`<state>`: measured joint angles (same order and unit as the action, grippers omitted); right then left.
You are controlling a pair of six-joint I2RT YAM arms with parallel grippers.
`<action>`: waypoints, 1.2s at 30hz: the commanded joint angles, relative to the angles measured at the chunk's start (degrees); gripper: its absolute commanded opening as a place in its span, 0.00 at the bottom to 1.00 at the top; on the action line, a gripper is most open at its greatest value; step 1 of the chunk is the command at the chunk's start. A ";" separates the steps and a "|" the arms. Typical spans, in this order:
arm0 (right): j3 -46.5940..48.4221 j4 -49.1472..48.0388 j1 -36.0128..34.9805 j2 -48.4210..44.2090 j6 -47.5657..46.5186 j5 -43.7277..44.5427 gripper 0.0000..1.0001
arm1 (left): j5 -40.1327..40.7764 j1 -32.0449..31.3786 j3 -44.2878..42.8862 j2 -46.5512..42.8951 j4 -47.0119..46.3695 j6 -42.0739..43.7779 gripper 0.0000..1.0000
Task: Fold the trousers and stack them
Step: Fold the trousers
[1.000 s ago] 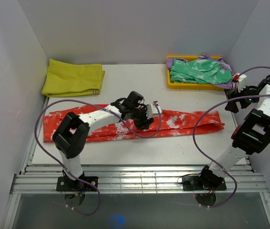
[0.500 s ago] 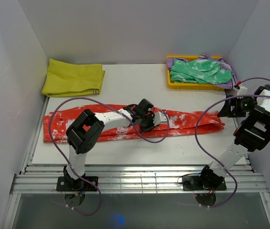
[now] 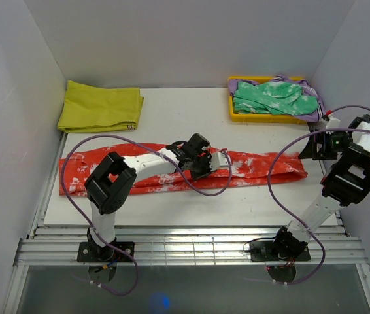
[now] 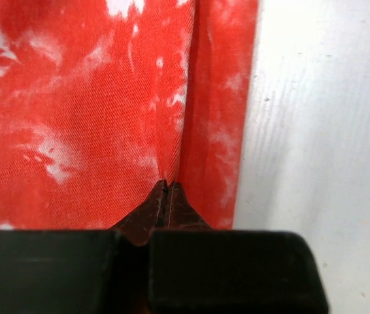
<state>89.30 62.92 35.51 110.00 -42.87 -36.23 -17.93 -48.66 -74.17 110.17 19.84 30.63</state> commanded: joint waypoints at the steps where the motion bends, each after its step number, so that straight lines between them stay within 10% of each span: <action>1: 3.16 0.89 0.35 1.01 -0.37 0.36 0.88 | -6.04 -1.34 -0.37 -7.51 4.85 -0.14 0.00; 18: 2.99 11.61 -0.96 4.88 -5.37 3.88 0.57 | -7.82 -2.57 9.22 3.82 3.98 -3.91 0.00; 36: -2.68 -6.04 -15.20 8.29 2.86 13.12 0.65 | -5.71 3.74 10.98 6.64 3.80 -11.21 0.00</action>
<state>80.64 65.01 22.68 115.46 -44.38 -22.33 -30.79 -47.22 -67.57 110.32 18.61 19.75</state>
